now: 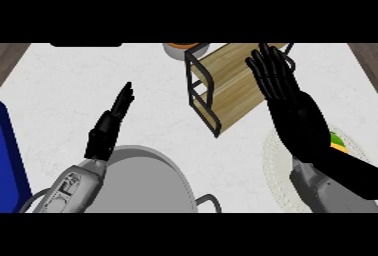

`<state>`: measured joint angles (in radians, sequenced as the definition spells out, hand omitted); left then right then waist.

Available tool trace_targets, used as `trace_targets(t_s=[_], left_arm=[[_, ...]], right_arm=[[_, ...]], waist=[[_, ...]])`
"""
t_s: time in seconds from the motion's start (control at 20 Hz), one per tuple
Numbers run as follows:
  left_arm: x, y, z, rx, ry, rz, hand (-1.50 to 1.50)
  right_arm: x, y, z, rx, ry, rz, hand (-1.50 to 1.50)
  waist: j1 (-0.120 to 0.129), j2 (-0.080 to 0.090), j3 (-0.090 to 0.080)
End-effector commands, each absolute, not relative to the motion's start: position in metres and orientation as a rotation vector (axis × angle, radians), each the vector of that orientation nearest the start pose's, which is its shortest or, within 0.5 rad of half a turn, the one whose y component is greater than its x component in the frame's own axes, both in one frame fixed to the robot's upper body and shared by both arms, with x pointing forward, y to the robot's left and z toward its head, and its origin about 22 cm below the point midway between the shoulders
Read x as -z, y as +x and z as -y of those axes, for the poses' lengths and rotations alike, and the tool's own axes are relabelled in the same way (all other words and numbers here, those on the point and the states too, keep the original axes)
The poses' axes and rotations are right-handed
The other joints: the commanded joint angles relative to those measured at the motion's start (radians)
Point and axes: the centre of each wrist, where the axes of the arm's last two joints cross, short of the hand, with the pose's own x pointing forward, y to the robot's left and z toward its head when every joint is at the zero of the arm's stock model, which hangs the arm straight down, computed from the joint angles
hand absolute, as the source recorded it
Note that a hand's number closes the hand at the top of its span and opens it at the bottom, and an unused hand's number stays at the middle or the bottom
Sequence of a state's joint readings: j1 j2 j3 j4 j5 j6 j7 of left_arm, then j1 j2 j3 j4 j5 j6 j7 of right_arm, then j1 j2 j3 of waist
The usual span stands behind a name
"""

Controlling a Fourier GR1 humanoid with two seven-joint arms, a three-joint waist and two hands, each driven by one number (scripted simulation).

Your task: Pick the bell pepper from the placemat and place it in the tiered shelf

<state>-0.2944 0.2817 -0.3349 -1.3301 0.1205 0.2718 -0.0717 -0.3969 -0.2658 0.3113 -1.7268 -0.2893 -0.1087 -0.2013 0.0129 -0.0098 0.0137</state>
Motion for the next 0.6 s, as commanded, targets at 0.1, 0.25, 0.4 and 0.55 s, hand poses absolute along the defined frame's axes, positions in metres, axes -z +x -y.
trace_targets(t_s=[0.1,0.25,0.4,0.55], left_arm=[[0.0,0.28,-0.242,0.264,0.184,1.515,0.0],[0.019,0.265,-0.264,0.223,0.25,1.4,0.0],[0.025,0.255,-0.259,0.221,0.166,1.32,0.0],[0.033,0.243,-0.265,0.258,0.126,1.312,0.0]], right_arm=[[-0.104,0.283,0.276,-0.336,-0.116,1.923,-1.5],[-0.093,0.267,0.37,-0.34,-0.535,1.664,-1.5],[-0.075,0.242,0.427,-0.275,-0.775,1.429,1.5],[-0.065,0.227,0.444,-0.121,-0.527,1.508,-1.5]], waist=[[-0.045,0.006,-0.014],[-0.101,0.025,-0.016],[-0.088,0.02,-0.013],[-0.044,0.01,-0.011]])
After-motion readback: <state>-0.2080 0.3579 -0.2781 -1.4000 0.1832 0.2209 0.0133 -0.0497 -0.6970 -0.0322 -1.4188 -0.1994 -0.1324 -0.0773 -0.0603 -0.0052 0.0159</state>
